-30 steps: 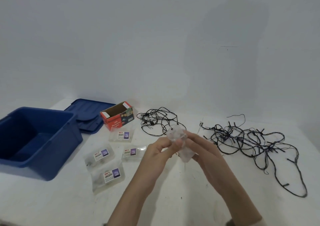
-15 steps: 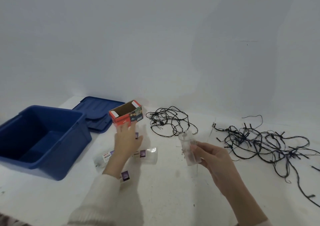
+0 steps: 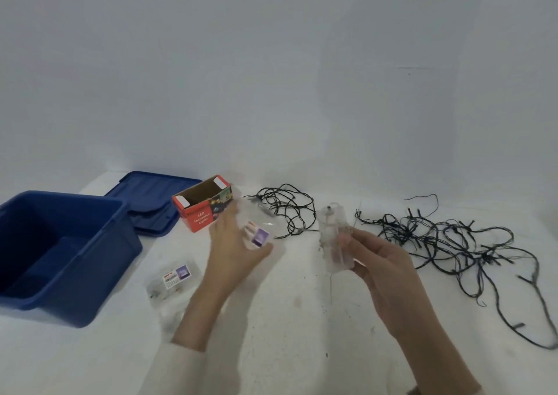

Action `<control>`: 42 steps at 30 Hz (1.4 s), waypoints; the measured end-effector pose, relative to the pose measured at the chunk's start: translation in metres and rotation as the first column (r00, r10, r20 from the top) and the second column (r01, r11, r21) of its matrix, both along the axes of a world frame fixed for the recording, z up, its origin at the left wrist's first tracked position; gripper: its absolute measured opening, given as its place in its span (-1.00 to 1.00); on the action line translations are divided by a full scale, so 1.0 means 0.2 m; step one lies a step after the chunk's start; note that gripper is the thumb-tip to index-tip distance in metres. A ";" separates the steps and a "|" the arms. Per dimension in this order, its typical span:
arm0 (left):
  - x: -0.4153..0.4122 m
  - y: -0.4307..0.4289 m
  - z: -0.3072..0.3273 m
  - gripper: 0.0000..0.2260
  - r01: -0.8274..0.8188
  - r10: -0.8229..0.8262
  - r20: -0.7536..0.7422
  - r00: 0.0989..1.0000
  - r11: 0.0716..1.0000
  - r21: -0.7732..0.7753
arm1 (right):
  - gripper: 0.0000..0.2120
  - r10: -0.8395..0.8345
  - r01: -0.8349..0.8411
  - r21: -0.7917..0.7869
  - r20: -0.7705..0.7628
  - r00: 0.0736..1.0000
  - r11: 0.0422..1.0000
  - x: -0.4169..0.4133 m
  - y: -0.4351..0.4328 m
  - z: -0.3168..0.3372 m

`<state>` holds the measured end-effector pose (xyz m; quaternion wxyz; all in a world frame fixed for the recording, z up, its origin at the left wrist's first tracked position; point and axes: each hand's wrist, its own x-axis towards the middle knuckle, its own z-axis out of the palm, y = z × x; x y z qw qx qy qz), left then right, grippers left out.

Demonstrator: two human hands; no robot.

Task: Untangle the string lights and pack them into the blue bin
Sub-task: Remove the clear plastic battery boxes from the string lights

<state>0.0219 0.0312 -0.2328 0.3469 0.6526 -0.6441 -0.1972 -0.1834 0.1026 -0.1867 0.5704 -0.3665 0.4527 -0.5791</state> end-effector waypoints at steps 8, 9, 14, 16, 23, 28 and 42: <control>-0.29 0.35 0.21 -0.16 0.371 -0.400 -0.223 0.889 0.914 -0.162 | -0.90 -0.185 0.163 -0.169 -0.123 0.975 0.972 0.02 0.05 0.19; -0.30 0.36 0.23 -0.16 0.362 -0.399 -0.239 0.885 0.914 -0.184 | -0.91 -0.238 0.204 -0.190 -0.181 0.954 0.960 0.02 0.06 0.19; -0.31 0.39 0.30 -0.15 0.374 -0.422 -0.317 0.849 0.905 -0.204 | -0.90 -0.328 0.239 -0.267 -0.365 0.871 0.934 0.01 0.12 0.17; -0.31 0.40 0.33 -0.11 0.438 -0.476 -0.459 0.750 0.878 -0.195 | -0.89 -0.346 0.250 -0.281 -0.376 0.860 0.927 0.01 0.14 0.17; -0.40 0.42 0.41 -0.50 0.279 -0.299 -0.880 0.370 0.939 -0.201 | -0.87 -0.352 0.269 -0.324 -0.232 0.907 0.907 0.04 0.20 0.18; -0.44 0.44 0.44 -0.65 0.127 -0.249 -0.870 0.426 0.968 -0.215 | -0.82 -0.318 0.249 -0.343 -0.159 0.935 0.906 0.08 0.24 0.14; -0.46 0.45 0.40 -0.71 0.200 -0.185 -0.921 0.343 0.972 -0.120 | -0.70 -0.439 0.119 -0.535 -0.524 0.730 0.836 0.10 0.25 0.05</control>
